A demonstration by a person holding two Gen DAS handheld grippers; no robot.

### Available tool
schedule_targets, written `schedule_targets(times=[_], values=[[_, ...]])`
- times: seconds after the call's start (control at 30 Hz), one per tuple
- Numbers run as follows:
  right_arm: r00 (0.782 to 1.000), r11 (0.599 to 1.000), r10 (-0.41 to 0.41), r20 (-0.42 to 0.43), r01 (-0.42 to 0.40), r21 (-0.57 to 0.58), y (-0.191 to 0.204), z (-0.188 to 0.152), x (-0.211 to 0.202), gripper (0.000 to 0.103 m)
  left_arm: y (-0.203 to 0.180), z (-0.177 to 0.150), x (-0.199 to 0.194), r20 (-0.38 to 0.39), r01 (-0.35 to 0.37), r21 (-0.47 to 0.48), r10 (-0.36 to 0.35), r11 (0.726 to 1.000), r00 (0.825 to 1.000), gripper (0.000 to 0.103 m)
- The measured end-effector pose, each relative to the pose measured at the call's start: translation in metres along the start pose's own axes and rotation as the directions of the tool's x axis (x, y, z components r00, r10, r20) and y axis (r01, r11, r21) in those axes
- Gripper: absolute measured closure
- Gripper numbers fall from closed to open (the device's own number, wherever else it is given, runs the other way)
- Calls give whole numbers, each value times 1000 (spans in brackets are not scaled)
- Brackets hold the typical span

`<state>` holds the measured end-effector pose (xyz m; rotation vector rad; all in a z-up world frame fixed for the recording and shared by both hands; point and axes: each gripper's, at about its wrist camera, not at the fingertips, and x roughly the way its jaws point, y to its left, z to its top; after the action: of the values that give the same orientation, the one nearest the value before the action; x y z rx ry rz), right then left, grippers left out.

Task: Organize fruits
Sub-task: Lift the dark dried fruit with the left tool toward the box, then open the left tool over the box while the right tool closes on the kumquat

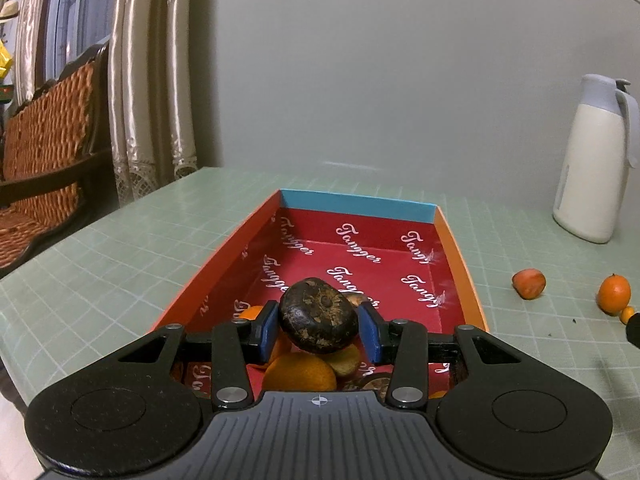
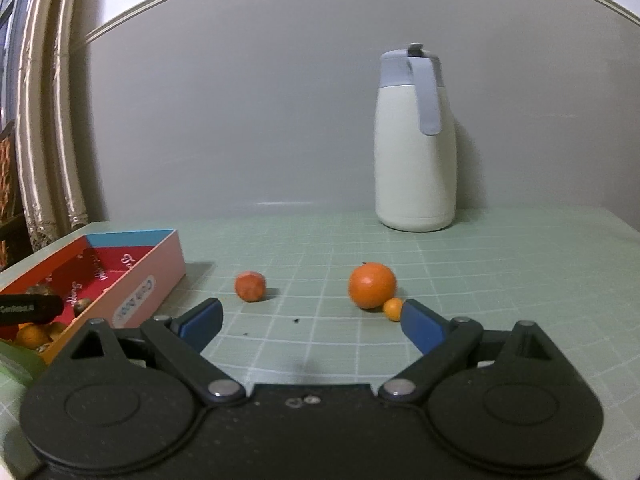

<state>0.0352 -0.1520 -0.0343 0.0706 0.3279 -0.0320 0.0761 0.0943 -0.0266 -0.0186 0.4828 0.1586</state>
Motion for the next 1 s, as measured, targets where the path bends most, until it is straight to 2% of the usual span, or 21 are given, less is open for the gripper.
schedule_targets(times=[0.43, 0.67, 0.73, 0.8, 0.87, 1.0], values=[[998, 998, 61, -1, -61, -35, 17, -2, 2, 7, 10, 1, -4, 6, -2, -41, 2, 999, 1000, 60], [998, 998, 65, -4, -65, -24, 15, -1, 3, 7, 12, 4, -17, 49, -14, -31, 16, 999, 999, 60], [998, 998, 63, -7, -63, -19, 14, 0, 3, 7, 11, 4, -20, 53, -9, -29, 10, 1000, 999, 58], [998, 998, 59, -9, -59, -19, 12, 0, 3, 7, 11, 3, -24, 62, -7, -26, 9, 1000, 998, 48], [999, 998, 52, -9, -53, -18, 10, 1, 3, 8, 9, 1, -29, 78, -13, -17, 14, 1000, 997, 42], [999, 999, 37, -20, -37, -1, 0, 2, 4, 9, 1, -1, -36, 97, -5, 13, 4, 1000, 995, 40]])
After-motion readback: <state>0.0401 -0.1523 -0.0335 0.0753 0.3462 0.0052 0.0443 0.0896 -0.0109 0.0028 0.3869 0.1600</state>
